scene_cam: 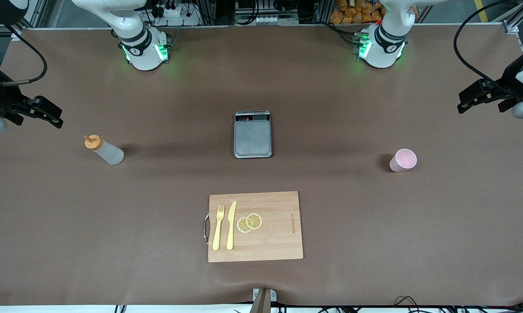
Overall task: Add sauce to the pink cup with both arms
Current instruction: 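Move the right gripper toward the bottle while the left gripper approaches the cup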
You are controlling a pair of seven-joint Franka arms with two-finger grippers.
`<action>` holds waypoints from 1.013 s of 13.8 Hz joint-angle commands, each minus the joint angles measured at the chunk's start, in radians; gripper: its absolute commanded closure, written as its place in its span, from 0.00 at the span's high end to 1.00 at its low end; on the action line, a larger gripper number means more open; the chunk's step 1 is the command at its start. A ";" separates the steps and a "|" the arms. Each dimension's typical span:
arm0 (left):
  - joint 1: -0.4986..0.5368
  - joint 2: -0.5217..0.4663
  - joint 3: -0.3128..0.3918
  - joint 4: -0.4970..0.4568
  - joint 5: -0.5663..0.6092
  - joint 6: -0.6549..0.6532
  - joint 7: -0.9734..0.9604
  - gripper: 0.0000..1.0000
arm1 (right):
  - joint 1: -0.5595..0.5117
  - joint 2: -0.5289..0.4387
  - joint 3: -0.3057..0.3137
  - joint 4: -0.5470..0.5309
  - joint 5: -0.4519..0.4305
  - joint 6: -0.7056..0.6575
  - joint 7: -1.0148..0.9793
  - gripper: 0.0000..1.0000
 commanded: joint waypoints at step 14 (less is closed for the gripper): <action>0.047 0.067 -0.001 -0.147 -0.003 0.106 0.023 1.00 | -0.025 0.045 -0.007 -0.011 -0.008 -0.030 -0.005 1.00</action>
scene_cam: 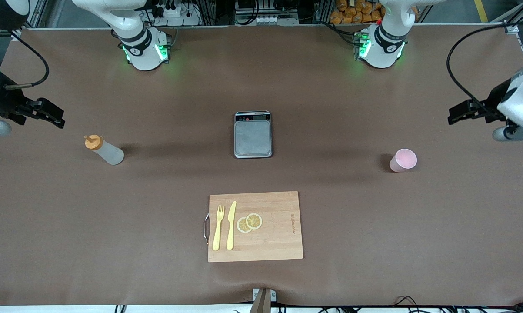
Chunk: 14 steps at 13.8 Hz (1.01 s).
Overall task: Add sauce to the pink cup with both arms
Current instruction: 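Move the right gripper toward the bottle while the left gripper approaches the cup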
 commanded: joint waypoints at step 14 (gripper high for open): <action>0.088 0.128 -0.006 -0.482 -0.009 0.649 0.015 1.00 | -0.180 0.371 0.003 0.135 0.090 -0.009 -0.040 1.00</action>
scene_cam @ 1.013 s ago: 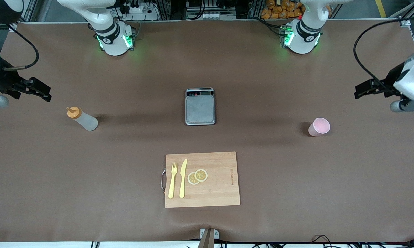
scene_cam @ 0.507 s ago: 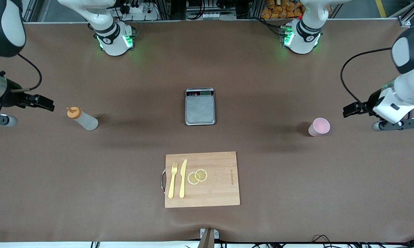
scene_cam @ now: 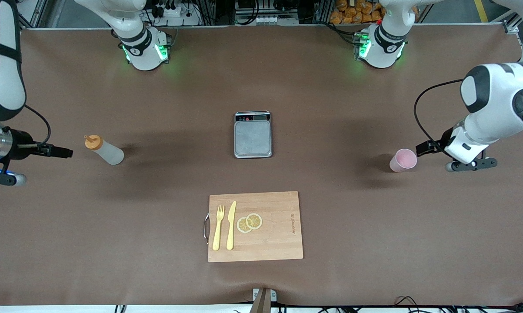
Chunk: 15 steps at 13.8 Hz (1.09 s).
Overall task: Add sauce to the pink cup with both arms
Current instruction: 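Grasp the white bottle with the right gripper while the left gripper grasps the cup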
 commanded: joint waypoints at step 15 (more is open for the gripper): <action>0.031 0.193 -0.009 0.005 -0.012 0.078 0.015 0.77 | -0.260 0.448 0.007 0.094 0.360 -0.223 0.155 1.00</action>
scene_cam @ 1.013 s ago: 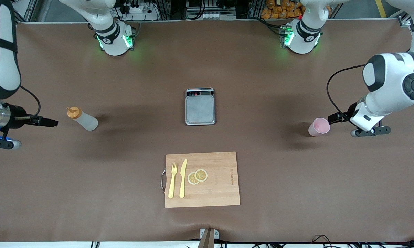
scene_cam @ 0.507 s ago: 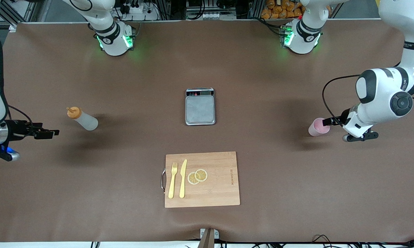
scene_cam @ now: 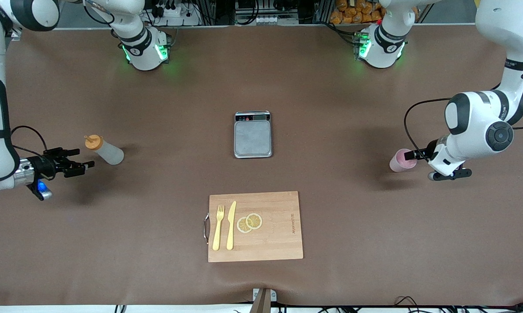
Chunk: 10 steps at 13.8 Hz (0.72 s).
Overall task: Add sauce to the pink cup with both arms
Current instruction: 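Grasp the white bottle with the right gripper while the left gripper grasps the cup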
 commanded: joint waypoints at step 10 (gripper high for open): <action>-0.003 0.023 -0.030 0.024 -0.012 0.022 0.020 0.00 | -0.054 0.083 0.015 -0.074 0.146 -0.039 0.071 0.87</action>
